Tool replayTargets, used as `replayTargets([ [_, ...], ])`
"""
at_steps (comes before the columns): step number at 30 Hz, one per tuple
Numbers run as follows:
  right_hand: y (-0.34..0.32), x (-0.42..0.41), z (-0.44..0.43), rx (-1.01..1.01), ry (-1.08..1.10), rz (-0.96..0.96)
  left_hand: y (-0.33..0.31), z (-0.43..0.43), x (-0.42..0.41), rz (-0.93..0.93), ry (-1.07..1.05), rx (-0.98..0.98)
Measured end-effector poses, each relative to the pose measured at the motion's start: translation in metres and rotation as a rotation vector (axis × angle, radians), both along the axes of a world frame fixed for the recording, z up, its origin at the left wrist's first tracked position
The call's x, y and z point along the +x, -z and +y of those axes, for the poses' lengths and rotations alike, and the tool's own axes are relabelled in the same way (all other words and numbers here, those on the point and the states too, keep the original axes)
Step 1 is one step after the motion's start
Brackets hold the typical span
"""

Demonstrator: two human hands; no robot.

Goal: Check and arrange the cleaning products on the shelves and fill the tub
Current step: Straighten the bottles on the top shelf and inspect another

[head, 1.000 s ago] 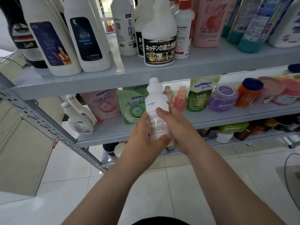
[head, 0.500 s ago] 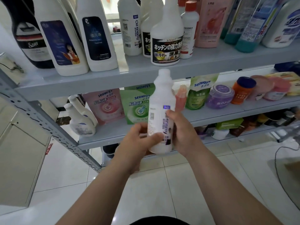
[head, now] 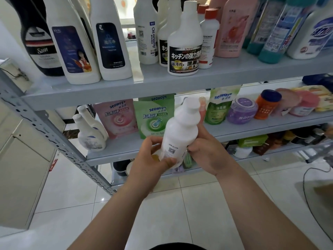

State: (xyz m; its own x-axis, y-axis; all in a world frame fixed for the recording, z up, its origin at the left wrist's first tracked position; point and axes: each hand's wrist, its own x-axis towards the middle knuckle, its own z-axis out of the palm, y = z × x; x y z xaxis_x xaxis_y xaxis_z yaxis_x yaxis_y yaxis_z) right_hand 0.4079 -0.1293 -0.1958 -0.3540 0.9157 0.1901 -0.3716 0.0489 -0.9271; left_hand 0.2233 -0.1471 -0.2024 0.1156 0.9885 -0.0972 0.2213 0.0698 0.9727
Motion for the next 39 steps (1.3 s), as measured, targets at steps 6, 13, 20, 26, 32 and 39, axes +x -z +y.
replayTargets([
  [6, -0.005, 0.008, 0.001, -0.106, 0.138, 0.054, -0.006, -0.009, 0.023, -0.013, 0.029, 0.001],
  [13, -0.019, 0.034, -0.005, -0.3, 0.233, 0.468, -0.043, -0.026, 0.06, -0.337, 0.088, -0.073],
  [20, -0.032, 0.06, -0.003, -0.335, 0.197, 0.487, -0.044, -0.033, 0.089, -0.335, 0.031, -0.049],
  [26, -0.049, 0.065, 0.015, -0.344, 0.191, 0.405, -0.05, -0.027, 0.098, -0.013, -0.135, 0.086],
  [32, -0.093, 0.061, 0.026, -0.154, 0.106, 0.114, -0.075, -0.018, 0.096, -0.137, -0.302, 0.157],
  [39, -0.14, 0.049, 0.062, 0.155, 0.179, -0.31, -0.101, 0.021, 0.072, -0.175, -0.303, 0.304],
])
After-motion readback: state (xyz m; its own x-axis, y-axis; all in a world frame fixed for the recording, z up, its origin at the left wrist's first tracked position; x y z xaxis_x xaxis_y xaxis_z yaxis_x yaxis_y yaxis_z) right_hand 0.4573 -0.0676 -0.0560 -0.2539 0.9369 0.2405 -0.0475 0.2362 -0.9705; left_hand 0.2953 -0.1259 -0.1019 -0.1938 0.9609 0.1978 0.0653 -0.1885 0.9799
